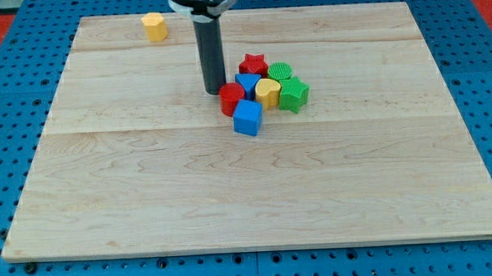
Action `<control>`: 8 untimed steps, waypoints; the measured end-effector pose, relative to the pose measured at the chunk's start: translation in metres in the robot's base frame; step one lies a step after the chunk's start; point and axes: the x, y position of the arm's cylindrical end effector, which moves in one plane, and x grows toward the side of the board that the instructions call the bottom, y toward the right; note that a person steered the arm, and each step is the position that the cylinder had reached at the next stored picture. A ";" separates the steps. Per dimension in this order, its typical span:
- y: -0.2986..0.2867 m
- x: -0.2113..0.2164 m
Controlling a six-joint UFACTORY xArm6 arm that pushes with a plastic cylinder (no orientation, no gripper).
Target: Slide the hexagon to the top left of the red circle
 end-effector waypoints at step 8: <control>-0.112 -0.075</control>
